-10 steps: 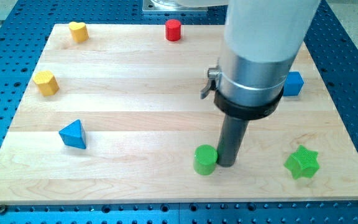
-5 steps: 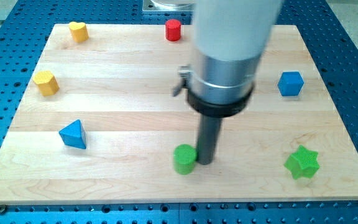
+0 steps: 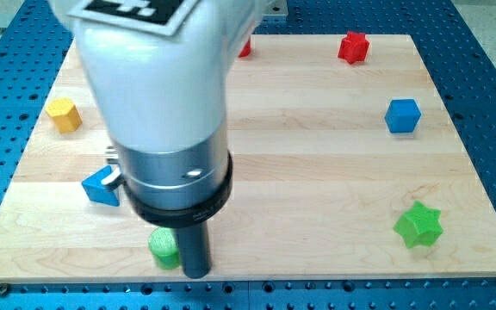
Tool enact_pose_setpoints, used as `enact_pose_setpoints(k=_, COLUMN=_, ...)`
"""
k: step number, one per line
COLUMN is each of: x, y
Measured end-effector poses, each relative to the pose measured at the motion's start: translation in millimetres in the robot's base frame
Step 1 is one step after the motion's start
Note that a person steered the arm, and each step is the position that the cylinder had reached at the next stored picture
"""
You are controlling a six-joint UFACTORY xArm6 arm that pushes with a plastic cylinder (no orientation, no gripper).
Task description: Push the green circle to the bottom left corner of the board
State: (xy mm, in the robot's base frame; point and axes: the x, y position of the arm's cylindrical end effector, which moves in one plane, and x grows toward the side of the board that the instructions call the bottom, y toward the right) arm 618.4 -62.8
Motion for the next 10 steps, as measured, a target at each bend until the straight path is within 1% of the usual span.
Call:
enact_pose_setpoints(k=1, x=-5, y=-11)
enact_pose_setpoints(k=2, x=-20, y=-24)
enact_pose_setpoints(k=3, x=-31, y=-51)
enact_pose_setpoints(k=4, x=-32, y=-66)
enact_pose_setpoints(k=5, x=-37, y=-60)
enact_pose_setpoints(k=6, x=-55, y=-47)
enact_pose_setpoints(k=7, x=-54, y=-75)
enact_pose_setpoints(k=8, x=-49, y=-123)
enact_pose_setpoints(k=9, x=-48, y=-142)
enact_pose_setpoints(k=10, x=-63, y=-142)
